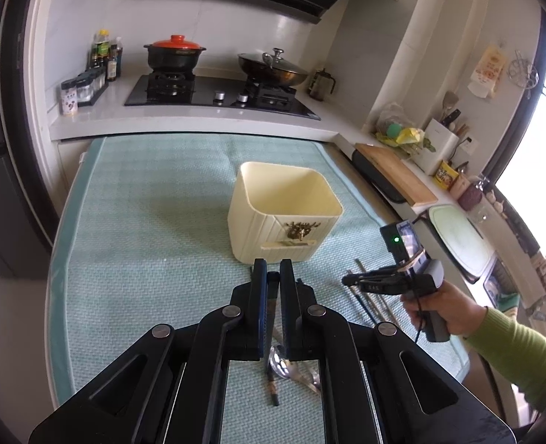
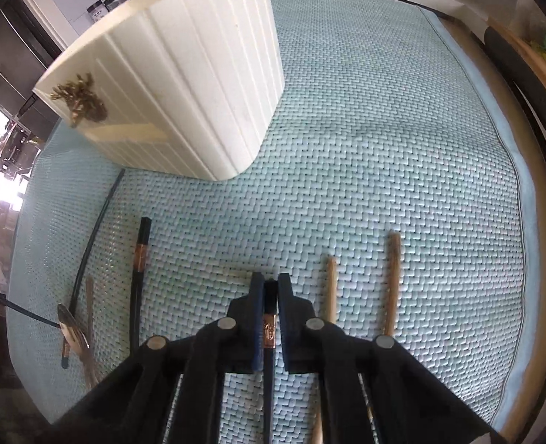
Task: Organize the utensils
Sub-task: 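Lift the chopsticks with both grippers and carry them toward the caddy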
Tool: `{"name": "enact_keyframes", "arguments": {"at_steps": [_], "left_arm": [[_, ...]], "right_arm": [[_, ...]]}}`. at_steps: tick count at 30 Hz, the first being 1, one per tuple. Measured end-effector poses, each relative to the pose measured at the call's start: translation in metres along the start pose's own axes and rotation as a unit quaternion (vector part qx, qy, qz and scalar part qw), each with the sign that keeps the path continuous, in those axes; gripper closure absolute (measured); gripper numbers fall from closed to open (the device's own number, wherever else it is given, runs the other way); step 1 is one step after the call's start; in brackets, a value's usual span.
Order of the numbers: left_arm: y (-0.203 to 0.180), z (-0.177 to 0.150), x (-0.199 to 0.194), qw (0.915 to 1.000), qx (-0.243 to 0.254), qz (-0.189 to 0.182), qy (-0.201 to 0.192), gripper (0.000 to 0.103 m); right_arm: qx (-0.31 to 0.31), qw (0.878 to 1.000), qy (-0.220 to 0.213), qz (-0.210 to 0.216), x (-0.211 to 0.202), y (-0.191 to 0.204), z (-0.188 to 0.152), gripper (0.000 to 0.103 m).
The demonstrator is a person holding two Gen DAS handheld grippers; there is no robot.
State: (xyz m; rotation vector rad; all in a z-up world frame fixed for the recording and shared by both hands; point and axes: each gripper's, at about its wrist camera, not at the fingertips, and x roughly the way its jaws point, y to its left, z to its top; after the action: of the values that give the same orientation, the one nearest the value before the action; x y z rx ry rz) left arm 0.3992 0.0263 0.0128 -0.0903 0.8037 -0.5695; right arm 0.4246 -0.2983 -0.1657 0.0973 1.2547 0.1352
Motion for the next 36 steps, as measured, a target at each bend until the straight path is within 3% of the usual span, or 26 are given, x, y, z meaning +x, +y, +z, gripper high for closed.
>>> {"name": "enact_keyframes", "arguments": {"at_steps": [9,18,23,36], "left_arm": [[-0.02,0.022,-0.028,0.9996,0.018,-0.007,-0.02,0.099],[-0.05,0.07,-0.049,0.9981,0.042,-0.002,-0.046,0.099],[-0.066,0.109,-0.059,0.9959,0.058,0.005,-0.069,0.099],[-0.094,0.193,-0.041,0.9901,0.092,0.028,-0.102,0.099]], "right_arm": [[-0.035,0.987,-0.145,0.054,-0.136,0.023,-0.035,0.096],[-0.066,0.953,-0.29,0.061,-0.255,0.055,0.001,0.096],[-0.073,0.941,-0.323,0.062,-0.287,0.071,0.029,0.096],[-0.086,0.933,-0.345,0.061,-0.318,0.095,0.091,0.096]]}}
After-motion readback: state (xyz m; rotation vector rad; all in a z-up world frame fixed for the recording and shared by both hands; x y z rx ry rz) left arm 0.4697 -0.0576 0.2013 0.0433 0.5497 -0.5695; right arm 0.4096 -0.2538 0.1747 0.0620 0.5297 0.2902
